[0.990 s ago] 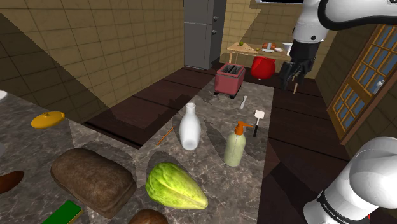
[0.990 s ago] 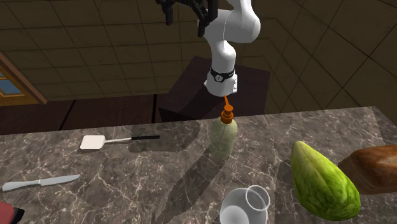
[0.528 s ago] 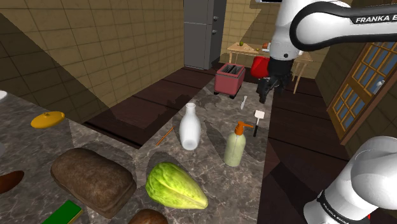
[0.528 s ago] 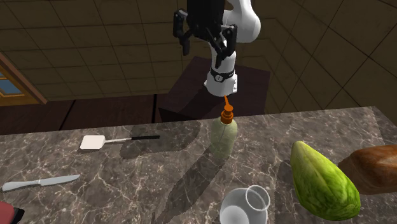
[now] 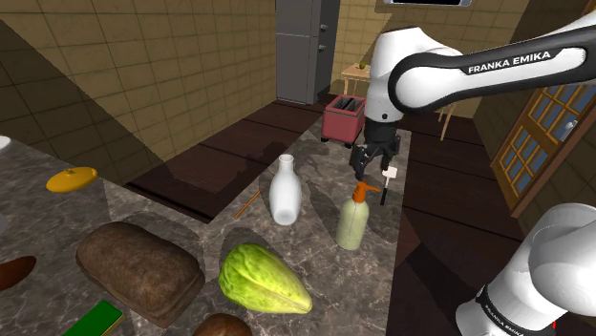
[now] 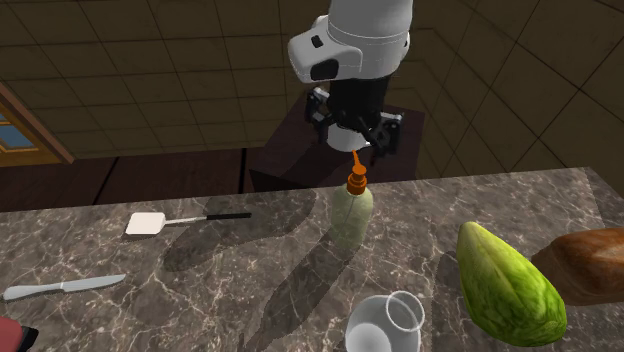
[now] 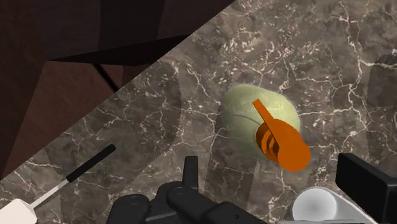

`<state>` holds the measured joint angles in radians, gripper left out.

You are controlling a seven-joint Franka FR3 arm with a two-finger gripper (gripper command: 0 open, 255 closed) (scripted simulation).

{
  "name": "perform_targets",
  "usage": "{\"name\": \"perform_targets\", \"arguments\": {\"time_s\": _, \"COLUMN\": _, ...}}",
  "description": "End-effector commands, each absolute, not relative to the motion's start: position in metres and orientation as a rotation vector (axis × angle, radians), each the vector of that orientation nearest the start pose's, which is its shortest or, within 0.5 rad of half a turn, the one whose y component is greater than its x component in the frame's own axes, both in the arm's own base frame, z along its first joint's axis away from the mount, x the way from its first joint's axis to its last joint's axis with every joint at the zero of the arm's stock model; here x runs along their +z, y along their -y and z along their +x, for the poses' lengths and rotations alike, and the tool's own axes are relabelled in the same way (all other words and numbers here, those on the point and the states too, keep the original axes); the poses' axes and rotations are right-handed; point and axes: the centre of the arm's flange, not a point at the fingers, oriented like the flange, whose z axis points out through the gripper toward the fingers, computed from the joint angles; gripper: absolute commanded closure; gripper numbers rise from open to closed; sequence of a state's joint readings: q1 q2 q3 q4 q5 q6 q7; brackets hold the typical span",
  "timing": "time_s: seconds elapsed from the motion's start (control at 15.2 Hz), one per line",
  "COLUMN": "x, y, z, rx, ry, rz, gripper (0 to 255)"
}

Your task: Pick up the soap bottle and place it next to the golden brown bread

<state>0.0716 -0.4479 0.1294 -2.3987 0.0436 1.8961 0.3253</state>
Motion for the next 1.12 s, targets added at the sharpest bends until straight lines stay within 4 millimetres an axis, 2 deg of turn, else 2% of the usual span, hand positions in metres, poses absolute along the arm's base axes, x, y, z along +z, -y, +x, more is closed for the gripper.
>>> {"name": "perform_targets", "arguments": {"time_s": 0.0, "x": 0.46, "y": -0.103, "z": 0.409, "rx": 0.092, "ry": -0.242, "rz": -3.15, "gripper": 0}}
{"name": "perform_targets", "arguments": {"time_s": 0.07, "x": 0.453, "y": -0.11, "z": 0.414, "rx": 0.098, "ry": -0.24, "rz": -3.145, "gripper": 0}}
{"name": "perform_targets", "arguments": {"time_s": 0.59, "x": 0.413, "y": -0.11, "z": 0.411, "rx": 0.098, "ry": -0.24, "rz": -3.145, "gripper": 0}}
{"name": "perform_targets", "arguments": {"time_s": 1.06, "x": 0.413, "y": -0.11, "z": 0.411, "rx": 0.098, "ry": -0.24, "rz": -3.145, "gripper": 0}}
